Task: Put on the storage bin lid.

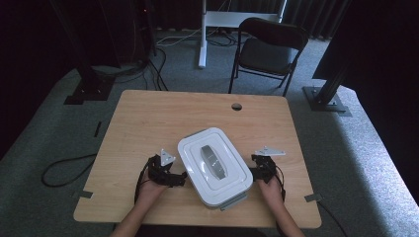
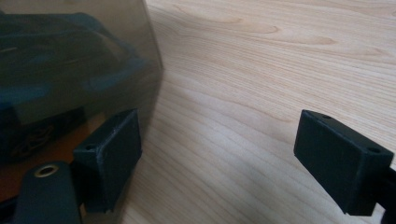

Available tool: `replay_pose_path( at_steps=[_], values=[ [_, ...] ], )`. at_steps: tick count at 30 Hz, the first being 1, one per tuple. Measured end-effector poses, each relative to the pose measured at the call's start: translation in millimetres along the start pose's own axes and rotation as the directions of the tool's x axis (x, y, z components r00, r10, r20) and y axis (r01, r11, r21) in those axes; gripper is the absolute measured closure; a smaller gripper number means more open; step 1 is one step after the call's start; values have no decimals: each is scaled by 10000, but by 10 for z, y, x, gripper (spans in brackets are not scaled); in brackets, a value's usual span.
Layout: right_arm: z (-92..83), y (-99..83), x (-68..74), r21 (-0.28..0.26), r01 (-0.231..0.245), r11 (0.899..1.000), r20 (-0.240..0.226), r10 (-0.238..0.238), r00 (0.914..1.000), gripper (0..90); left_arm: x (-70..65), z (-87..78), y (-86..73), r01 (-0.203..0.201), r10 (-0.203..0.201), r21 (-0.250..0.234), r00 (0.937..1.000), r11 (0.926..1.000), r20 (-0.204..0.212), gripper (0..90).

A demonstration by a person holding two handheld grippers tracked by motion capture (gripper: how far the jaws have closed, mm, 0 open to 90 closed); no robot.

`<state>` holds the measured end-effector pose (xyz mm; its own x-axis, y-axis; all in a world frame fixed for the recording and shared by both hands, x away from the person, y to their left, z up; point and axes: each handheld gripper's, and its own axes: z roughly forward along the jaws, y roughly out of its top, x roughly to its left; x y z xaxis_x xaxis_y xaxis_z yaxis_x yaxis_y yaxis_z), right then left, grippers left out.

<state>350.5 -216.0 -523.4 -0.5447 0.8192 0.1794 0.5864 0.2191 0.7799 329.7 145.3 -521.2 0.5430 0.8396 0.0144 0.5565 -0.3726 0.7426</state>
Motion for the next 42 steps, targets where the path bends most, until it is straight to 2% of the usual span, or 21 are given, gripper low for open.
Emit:
replay_pose_path(
  at_steps=[4,6,9,13,17,21,33,41,42],
  values=[
    [-16,-40,32,-166,-152,9997,-149,150,9998,157,20,41,49,-77,77,43,9999,10000,-81,2],
    [-5,-54,43,-65,-245,9997,-452,242,9987,155,36,55,67,-125,126,47,9999,9999,-112,2],
    [-9,-56,88,-125,-37,9999,-249,34,9997,156,71,74,81,-137,138,70,9998,9999,-106,2],
    [-23,-39,168,-124,499,9987,-85,-500,9987,163,121,89,105,-178,180,125,9997,9998,-184,2],
    [-17,-43,217,-76,410,9991,-309,-412,9987,166,164,107,134,-264,269,161,9992,9995,-293,2],
    [-29,-43,237,-272,251,9993,-528,-265,9983,168,193,122,143,-283,285,73,9992,9996,-285,2],
    [-33,-76,317,-207,538,9983,-1107,-557,9923,176,260,128,147,-203,202,-20,9992,9998,-358,2],
    [-19,-84,298,-381,325,9987,-1127,-367,9930,130,320,95,115,95,-93,-228,9999,9997,84,2],
    [-20,-83,298,-379,344,9987,-955,-379,9947,130,335,87,102,144,-142,-306,9999,9994,68,2]
  ],
)
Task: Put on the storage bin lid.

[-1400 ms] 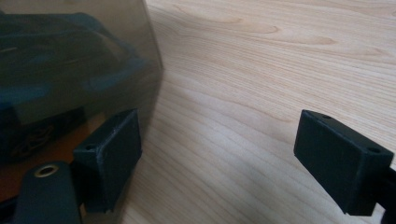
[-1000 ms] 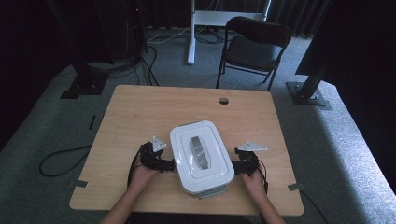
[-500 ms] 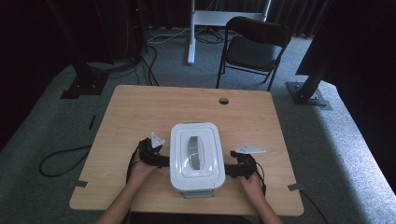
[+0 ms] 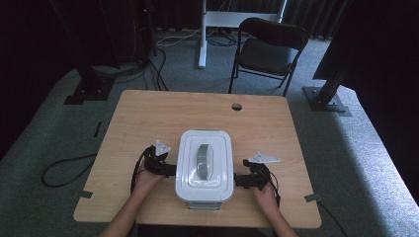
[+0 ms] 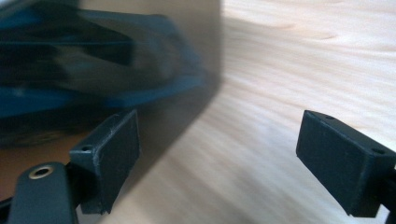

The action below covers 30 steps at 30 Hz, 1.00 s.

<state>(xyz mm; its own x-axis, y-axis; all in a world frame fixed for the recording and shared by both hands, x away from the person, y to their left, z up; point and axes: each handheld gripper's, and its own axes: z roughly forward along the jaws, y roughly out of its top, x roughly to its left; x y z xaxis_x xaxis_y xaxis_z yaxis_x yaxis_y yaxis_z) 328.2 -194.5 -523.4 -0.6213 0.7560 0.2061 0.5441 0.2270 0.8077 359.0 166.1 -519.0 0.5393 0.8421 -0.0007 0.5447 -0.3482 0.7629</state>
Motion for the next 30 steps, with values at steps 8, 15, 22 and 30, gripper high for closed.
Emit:
replay_pose_path(
  at_steps=[8,15,22,30],
  values=[
    [-61,5,-60,-230,197,9995,789,-178,9967,129,78,-98,-61,113,-107,-599,9999,9981,113,2],
    [-86,11,-82,-374,145,9992,1066,-104,9942,126,62,-160,-71,-51,85,-937,9993,9956,359,2],
    [-112,7,-106,-408,27,9992,1047,16,9945,126,85,-181,-108,41,-15,-890,9996,9960,295,2],
    [-178,-6,-155,-553,-65,9985,1295,137,9915,126,174,-247,-213,237,-225,-850,9996,9961,151,2]
  ],
)
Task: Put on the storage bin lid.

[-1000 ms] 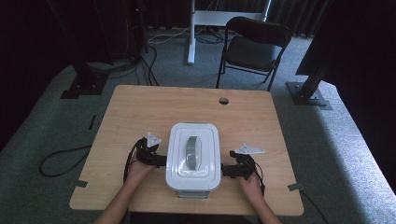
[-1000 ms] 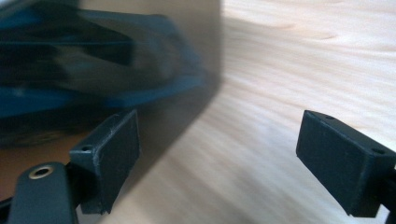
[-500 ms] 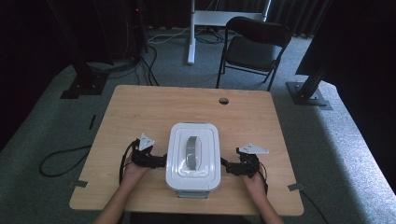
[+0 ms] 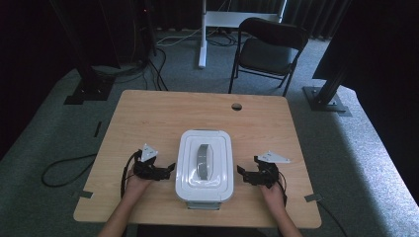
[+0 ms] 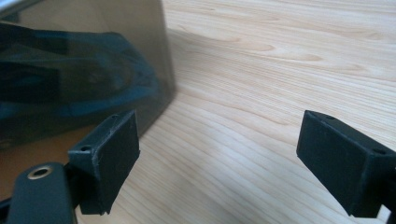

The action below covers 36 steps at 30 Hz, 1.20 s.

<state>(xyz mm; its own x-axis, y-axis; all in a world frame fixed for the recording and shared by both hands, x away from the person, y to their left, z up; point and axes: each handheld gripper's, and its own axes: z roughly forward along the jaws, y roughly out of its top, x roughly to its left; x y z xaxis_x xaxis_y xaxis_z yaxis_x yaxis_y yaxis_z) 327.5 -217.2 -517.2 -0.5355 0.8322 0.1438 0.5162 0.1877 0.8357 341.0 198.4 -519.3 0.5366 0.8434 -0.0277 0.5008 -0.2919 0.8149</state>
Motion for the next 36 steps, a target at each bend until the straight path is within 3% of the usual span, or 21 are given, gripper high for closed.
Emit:
replay_pose_path(
  at_steps=[19,36],
  values=[
    [-202,-115,-248,-148,-465,9988,772,475,9959,126,224,-218,-232,468,-454,256,9974,9986,-552,2],
    [-405,-277,-464,-206,-975,9950,1524,995,9833,126,410,-419,-434,969,-927,342,9898,9947,-1080,2]
  ],
)
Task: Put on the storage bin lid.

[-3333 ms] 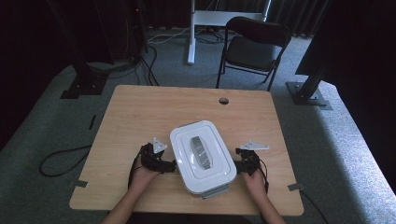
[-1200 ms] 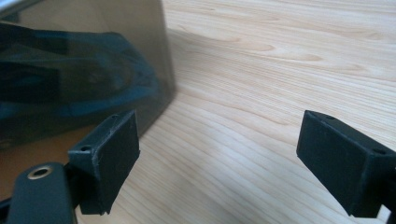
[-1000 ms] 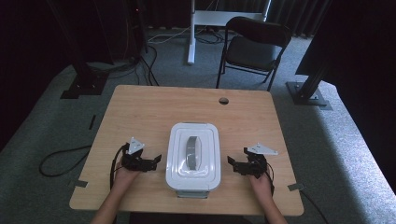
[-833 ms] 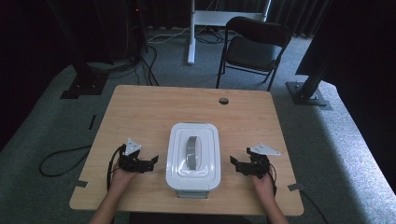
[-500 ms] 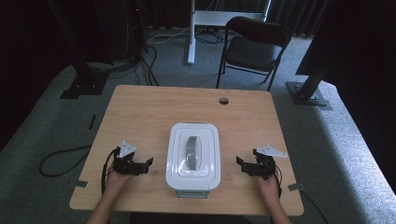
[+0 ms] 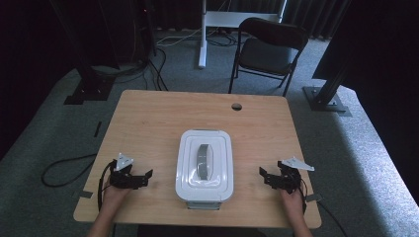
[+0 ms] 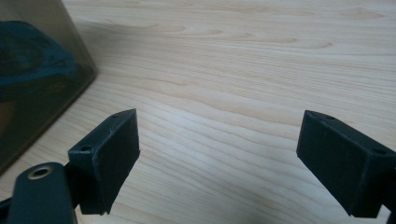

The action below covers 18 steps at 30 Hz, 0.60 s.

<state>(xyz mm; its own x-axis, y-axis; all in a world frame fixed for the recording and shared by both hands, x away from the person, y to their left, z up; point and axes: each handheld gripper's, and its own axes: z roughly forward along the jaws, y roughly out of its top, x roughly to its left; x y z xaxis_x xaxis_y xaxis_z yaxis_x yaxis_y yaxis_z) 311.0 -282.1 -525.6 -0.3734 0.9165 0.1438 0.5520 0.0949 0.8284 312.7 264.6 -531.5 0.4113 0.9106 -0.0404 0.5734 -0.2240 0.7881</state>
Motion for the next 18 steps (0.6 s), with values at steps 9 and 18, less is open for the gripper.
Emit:
replay_pose_path(
  at_steps=[9,18],
  values=[
    [-67,-74,-94,18,-210,9998,718,209,9972,125,121,-109,-89,385,-384,49,9988,9992,-296,2],
    [-137,-198,-208,252,-685,9973,1210,650,9905,125,236,-204,-186,889,-873,222,9942,9958,-635,2]
  ],
)
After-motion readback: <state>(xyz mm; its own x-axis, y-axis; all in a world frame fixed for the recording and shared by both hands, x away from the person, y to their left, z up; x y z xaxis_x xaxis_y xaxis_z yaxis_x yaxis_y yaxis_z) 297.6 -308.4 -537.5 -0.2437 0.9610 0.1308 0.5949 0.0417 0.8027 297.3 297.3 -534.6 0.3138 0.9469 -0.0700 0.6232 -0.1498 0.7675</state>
